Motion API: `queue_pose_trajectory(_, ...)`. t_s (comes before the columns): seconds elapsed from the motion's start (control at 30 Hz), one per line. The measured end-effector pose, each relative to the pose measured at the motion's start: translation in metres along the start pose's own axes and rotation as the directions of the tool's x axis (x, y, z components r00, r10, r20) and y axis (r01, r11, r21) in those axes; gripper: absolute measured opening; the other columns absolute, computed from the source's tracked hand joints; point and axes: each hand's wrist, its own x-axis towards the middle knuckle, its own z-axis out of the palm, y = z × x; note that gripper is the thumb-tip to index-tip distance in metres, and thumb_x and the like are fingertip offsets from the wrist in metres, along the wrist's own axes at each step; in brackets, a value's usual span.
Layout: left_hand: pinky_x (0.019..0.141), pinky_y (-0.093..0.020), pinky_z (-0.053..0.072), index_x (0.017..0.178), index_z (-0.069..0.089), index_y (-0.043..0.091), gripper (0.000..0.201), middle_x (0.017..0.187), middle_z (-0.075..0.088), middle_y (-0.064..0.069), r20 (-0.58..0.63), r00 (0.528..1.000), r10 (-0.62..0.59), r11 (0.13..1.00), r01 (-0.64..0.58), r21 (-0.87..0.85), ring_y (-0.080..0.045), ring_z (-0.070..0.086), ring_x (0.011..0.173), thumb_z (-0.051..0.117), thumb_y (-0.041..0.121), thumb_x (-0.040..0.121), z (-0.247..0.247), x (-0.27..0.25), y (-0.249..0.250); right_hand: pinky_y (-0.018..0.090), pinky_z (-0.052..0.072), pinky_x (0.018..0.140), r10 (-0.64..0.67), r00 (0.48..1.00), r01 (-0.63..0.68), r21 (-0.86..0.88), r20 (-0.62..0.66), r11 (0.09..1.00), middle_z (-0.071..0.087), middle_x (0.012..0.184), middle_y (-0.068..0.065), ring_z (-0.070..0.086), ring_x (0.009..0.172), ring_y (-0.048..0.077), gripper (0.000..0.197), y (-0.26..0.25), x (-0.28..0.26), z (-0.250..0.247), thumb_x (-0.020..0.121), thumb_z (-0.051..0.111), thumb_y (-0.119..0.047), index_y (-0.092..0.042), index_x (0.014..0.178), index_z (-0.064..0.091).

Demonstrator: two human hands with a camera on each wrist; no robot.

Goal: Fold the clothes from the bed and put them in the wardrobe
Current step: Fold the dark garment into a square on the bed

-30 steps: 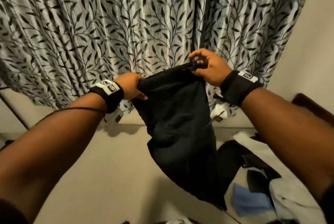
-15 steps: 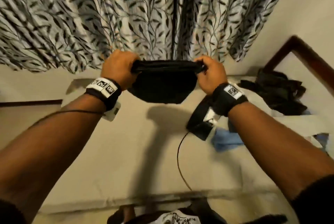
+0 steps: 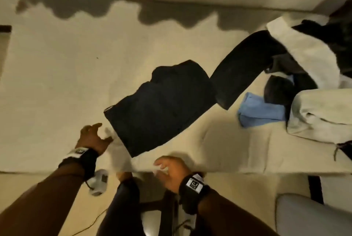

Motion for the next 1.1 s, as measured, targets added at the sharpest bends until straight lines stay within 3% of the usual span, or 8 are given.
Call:
queue_pose_trajectory(0.13,0.101,-0.039,0.043,0.150,0.041,0.014,0.073,0.144,0.054,-0.019,0.199,0.962,-0.186,0.889,0.251,-0.383,-0.037,0.055,0.126,0.072,0.044,0.091,0.090,0.002,0.008,0.025,0.038,0.102,0.179,0.944,-0.194,-0.028,-0.277,0.981,0.066,0.131,0.006,0.059,0.123,0.025,0.038,0.092,0.078,-0.049,0.099,0.056,-0.034,-0.012,0.127,0.066)
queue_pose_trajectory(0.33,0.093,-0.047,0.053,0.114,0.057,0.013,0.077,0.110,0.067,-0.003,0.090,0.964,-0.249,0.754,0.252,-0.606,-0.028,0.065,0.101,0.086,0.065,0.065,0.165,0.026,0.003,0.041,0.043,0.112,0.320,0.666,-0.190,0.262,-0.674,0.946,0.045,0.151,0.006,0.051,0.132,0.026,0.084,0.179,0.177,-0.164,0.084,0.069,-0.060,-0.025,0.153,0.035)
queue_pose_trajectory(0.43,0.086,-0.037,0.047,0.102,0.068,0.014,0.044,0.103,0.068,-0.003,0.149,0.977,-0.153,0.792,0.211,-0.572,-0.026,0.063,0.096,0.082,0.049,0.078,0.164,0.030,0.003,0.045,0.041,0.113,0.364,0.688,-0.227,0.289,-0.628,0.930,0.039,0.157,0.007,0.048,0.134,0.030,0.103,0.196,0.210,-0.190,0.077,0.071,-0.068,-0.033,0.158,0.017)
queue_pose_trajectory(0.57,0.088,-0.034,0.044,0.112,0.072,0.010,0.036,0.104,0.068,-0.008,0.166,0.986,0.011,0.857,0.076,-0.510,-0.026,0.060,0.095,0.079,0.034,0.087,0.162,0.037,-0.008,0.035,0.050,0.091,0.369,0.676,-0.334,0.181,-0.638,0.925,0.066,0.124,0.014,0.063,0.111,0.036,0.050,0.207,0.217,-0.189,0.088,0.069,-0.042,-0.013,0.128,0.061)
queue_pose_trajectory(0.77,0.095,-0.045,0.050,0.110,0.072,0.010,0.022,0.110,0.072,-0.012,-0.119,0.988,0.094,0.754,-0.148,-0.640,-0.031,0.066,0.105,0.073,0.017,0.089,0.131,0.059,-0.039,0.035,0.043,0.085,0.463,0.665,-0.475,0.146,-0.586,0.868,0.065,0.123,0.024,0.060,0.111,0.041,0.028,0.175,0.138,-0.106,0.097,0.057,-0.024,-0.003,0.111,0.068)
queue_pose_trajectory(0.87,0.090,-0.050,0.053,0.105,0.072,0.006,0.026,0.104,0.072,-0.018,-0.270,0.962,-0.035,0.721,-0.162,-0.673,-0.036,0.067,0.098,0.075,0.019,0.082,0.081,0.074,-0.088,0.031,0.040,0.076,0.481,0.712,-0.519,0.078,-0.511,0.851,0.068,0.112,0.023,0.061,0.098,0.037,0.020,0.150,0.092,-0.051,0.095,0.055,-0.018,-0.005,0.089,0.069)
queue_pose_trajectory(0.97,0.078,-0.041,0.047,0.106,0.071,0.000,0.032,0.106,0.069,-0.024,-0.100,0.992,-0.072,0.875,0.014,-0.484,-0.040,0.063,0.093,0.072,0.024,0.083,0.062,0.083,-0.136,0.028,0.046,0.061,0.537,0.784,-0.552,0.047,-0.312,0.833,0.070,0.080,0.015,0.063,0.073,0.029,0.015,0.130,0.063,0.006,0.078,0.068,-0.021,-0.009,0.069,0.068)
queue_pose_trajectory(1.1,0.107,-0.042,0.042,0.148,0.045,0.005,0.080,0.148,0.051,-0.020,-0.048,0.994,-0.102,0.908,0.073,-0.412,-0.039,0.052,0.131,0.079,0.038,0.083,0.075,0.069,-0.166,0.026,0.049,0.063,0.563,0.804,-0.572,0.015,-0.191,0.820,0.071,0.087,0.003,0.067,0.081,0.020,0.023,0.110,0.041,0.017,0.076,0.082,-0.037,-0.020,0.081,0.067)
